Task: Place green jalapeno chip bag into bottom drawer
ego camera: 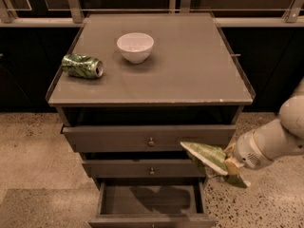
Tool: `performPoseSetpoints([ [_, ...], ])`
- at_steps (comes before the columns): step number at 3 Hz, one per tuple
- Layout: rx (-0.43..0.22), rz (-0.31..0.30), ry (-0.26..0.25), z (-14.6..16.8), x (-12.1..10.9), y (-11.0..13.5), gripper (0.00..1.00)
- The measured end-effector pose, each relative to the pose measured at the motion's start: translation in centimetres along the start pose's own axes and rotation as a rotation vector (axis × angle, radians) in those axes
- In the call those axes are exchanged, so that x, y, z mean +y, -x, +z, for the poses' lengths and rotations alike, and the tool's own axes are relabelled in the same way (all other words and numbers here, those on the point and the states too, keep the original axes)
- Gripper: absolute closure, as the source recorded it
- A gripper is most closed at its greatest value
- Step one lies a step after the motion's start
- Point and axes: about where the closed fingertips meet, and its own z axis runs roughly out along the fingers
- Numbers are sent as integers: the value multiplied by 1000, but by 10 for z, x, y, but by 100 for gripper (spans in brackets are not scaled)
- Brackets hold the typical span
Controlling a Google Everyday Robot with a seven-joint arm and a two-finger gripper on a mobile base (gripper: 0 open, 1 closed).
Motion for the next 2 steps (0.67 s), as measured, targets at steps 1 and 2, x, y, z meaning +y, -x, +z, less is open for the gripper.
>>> performPoseSetpoints([
  [1, 7, 7, 10, 5, 2, -4, 100],
  [2, 1, 15, 0, 3, 2, -7, 100],
])
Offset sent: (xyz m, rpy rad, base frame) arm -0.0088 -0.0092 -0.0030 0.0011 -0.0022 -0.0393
